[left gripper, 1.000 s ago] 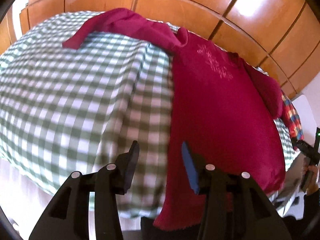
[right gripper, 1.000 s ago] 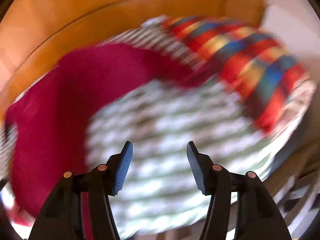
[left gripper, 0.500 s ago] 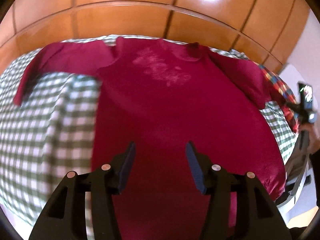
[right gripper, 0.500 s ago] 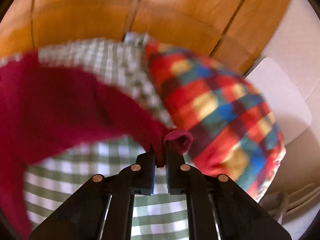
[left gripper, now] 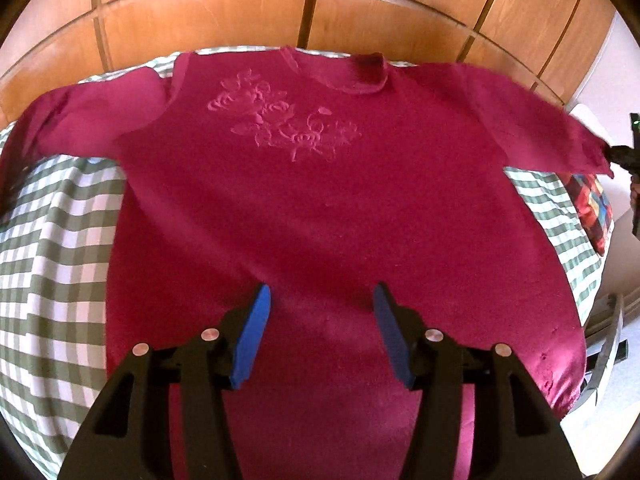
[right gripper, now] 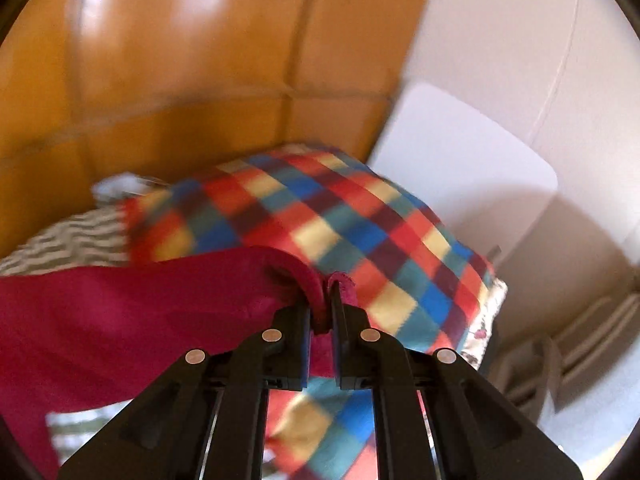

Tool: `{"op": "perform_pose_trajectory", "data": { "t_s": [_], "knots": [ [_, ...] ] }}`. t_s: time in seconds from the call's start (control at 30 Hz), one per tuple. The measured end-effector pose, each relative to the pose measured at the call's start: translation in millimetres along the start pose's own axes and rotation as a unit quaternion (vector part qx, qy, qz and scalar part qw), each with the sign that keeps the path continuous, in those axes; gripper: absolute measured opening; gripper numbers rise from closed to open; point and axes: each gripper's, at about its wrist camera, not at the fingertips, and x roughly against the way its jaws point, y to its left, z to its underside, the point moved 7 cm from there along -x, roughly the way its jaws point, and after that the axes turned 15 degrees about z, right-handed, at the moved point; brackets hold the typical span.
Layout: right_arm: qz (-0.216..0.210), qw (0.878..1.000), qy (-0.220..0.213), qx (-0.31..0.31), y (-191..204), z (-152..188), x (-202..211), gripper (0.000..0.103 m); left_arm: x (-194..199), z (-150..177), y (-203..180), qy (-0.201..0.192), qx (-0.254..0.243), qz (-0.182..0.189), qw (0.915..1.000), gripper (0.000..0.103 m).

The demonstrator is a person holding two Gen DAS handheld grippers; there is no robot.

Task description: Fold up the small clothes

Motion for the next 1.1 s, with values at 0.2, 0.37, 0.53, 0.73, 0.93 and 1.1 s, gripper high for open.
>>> {"op": "perform_pose_trajectory", "data": {
  "t_s": [0.2,0.37,0.53,0.73,0.93,1.1],
  "knots": [
    [0.028,0.997,0.07,0.0,16.7,16.8,-65.1,0.008,-6.1,2.1,3.3,0.005,0.003,-0.008,1.0,0.06],
    [0.014,0.997,0.059,-0.044,8.4,17.2,-52.7,0.076,13.5,2.9,15.5,-0.015,0.025,-0.005,0.9996,0.061],
    [-0.05,0.998,-0.017,-0.045,21.3,16.5,18.7,0.083,68.4,12.0,79.4,-0.073,0.107,-0.055,0.9901,0.061],
    [-0.226,0.973,-0.035,0.032,137.5,75.8,121.6,0.083,142.3,39.7,181.3,-0.13,0.23,-0.183,0.947,0.061],
    [-0.328,0.933,-0.03,0.142,266.4,164.3,209.1,0.083,198.5,47.4,265.7,-0.158,0.283,-0.312,0.893,0.074],
    [-0.327,0.925,-0.04,0.19,318.6,210.7,232.1,0.083,189.8,13.1,277.5,-0.142,0.185,-0.359,0.9036,0.083]
  ]
}}
